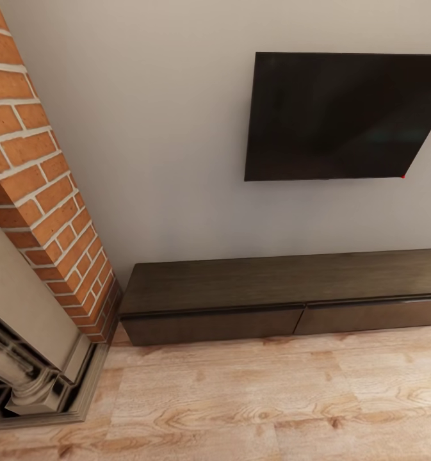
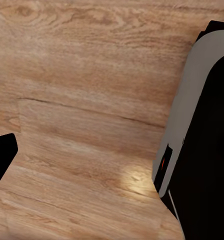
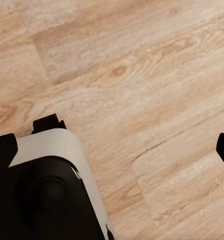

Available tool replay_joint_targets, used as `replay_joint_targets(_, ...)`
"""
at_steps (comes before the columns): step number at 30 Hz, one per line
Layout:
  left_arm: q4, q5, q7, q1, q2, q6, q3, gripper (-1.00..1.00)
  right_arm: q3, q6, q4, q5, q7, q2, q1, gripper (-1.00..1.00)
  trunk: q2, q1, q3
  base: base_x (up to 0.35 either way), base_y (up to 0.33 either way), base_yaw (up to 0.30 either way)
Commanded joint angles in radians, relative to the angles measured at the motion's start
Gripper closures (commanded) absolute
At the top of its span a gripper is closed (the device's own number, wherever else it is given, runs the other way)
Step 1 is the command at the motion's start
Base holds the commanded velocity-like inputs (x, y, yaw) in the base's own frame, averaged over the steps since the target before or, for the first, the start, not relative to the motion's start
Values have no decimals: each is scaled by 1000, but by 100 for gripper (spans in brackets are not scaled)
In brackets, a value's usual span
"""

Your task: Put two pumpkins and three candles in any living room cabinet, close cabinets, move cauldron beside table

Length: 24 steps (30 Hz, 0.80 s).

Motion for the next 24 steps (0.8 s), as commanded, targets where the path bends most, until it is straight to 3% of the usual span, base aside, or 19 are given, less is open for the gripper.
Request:
replay_joint_targets(1, 1, 4, 0, -1, -5, -4, 4, -100, 7, -3, 2, -5, 0, 1, -1, -100, 0, 0, -1, 0, 0, 0)
replay_joint_targets(24, 1, 4, 0, -1, -12, -4, 4, -100, 7, -4, 0, -4, -1, 3, -1, -100, 0, 0, -1, 0, 0, 0)
